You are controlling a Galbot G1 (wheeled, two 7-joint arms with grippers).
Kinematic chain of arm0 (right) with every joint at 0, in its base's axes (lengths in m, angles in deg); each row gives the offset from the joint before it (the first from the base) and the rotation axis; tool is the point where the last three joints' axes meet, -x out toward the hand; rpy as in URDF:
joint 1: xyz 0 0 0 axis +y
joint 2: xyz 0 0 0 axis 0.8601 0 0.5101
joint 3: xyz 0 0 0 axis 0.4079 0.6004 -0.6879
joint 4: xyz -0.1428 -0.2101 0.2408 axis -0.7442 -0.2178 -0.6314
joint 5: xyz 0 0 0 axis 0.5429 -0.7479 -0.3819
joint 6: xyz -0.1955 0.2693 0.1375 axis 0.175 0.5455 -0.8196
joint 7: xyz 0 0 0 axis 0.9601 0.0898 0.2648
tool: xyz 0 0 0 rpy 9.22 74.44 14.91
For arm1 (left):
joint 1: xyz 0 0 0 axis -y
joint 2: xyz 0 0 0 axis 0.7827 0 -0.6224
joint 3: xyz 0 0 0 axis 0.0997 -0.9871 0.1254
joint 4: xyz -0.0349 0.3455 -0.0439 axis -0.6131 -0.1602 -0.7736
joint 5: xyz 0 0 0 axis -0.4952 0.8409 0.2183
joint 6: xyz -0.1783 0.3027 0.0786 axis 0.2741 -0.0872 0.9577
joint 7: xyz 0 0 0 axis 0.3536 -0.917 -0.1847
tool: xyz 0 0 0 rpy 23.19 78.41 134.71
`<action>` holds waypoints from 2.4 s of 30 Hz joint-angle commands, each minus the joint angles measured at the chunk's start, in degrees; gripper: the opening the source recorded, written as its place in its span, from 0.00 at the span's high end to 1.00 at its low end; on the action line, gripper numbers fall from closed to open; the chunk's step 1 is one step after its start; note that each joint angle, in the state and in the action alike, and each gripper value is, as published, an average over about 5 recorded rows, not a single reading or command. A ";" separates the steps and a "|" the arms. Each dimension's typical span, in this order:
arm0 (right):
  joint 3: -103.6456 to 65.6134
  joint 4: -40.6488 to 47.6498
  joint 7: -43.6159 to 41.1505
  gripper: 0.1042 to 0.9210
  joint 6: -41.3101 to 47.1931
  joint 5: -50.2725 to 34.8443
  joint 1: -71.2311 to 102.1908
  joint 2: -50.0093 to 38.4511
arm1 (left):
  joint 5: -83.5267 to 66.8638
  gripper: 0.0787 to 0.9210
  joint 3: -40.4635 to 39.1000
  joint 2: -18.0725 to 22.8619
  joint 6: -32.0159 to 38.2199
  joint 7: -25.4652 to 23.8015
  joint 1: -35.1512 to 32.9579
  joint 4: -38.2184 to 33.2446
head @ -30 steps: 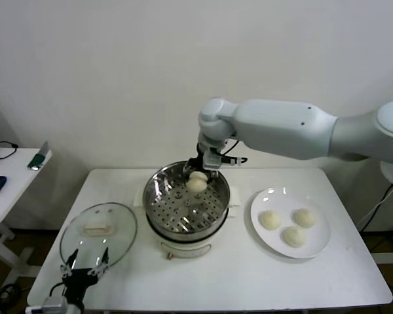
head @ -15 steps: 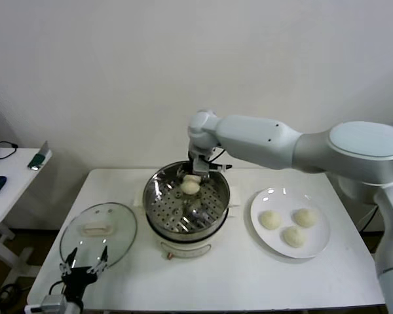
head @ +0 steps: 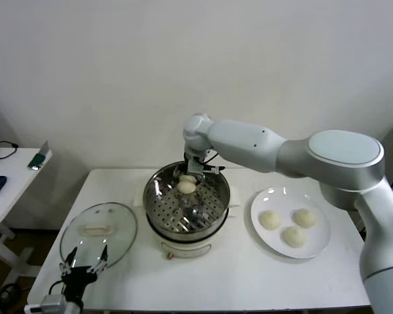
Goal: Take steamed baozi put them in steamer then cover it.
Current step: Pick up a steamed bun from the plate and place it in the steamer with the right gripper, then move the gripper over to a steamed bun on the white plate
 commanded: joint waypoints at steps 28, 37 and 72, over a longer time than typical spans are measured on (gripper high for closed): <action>26.99 -21.52 -9.07 0.12 37.53 -54.24 -29.52 -35.45 | -0.02 0.12 -0.49 -0.11 -0.82 -0.26 1.60 -0.08; 30.06 -31.90 -1.06 0.12 50.64 -51.01 -24.12 -45.56 | -0.41 0.12 -0.47 -0.34 -0.76 -0.26 2.06 0.36; 4.65 -14.25 4.54 0.12 53.68 -38.97 9.71 -36.78 | 0.57 0.12 -0.25 0.20 -0.26 -0.19 1.29 1.06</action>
